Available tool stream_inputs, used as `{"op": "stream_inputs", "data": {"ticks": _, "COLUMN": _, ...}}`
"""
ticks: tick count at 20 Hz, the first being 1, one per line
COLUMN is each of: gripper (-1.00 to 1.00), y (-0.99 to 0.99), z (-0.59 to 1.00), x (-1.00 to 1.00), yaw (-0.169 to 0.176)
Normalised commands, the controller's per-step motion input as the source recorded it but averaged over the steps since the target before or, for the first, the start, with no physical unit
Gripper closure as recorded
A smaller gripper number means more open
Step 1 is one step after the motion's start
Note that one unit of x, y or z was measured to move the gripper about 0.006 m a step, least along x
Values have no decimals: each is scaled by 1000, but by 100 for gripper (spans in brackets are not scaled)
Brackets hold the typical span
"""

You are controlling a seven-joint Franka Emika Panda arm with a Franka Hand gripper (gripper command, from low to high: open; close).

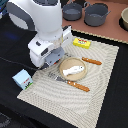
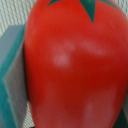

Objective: Interact with the objects in diverse but meaningful ways.

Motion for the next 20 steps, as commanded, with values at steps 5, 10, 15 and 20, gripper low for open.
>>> {"op": "stream_inputs", "data": {"ticks": 5, "gripper": 100, "y": -39, "z": 859, "x": -113, "yaw": -18}}
{"op": "stream_inputs", "data": {"ticks": 10, "gripper": 100, "y": -549, "z": 1000, "x": 223, "yaw": -71}}
{"op": "stream_inputs", "data": {"ticks": 15, "gripper": 100, "y": -519, "z": 982, "x": 577, "yaw": -81}}
{"op": "stream_inputs", "data": {"ticks": 20, "gripper": 100, "y": -499, "z": 697, "x": 725, "yaw": -81}}
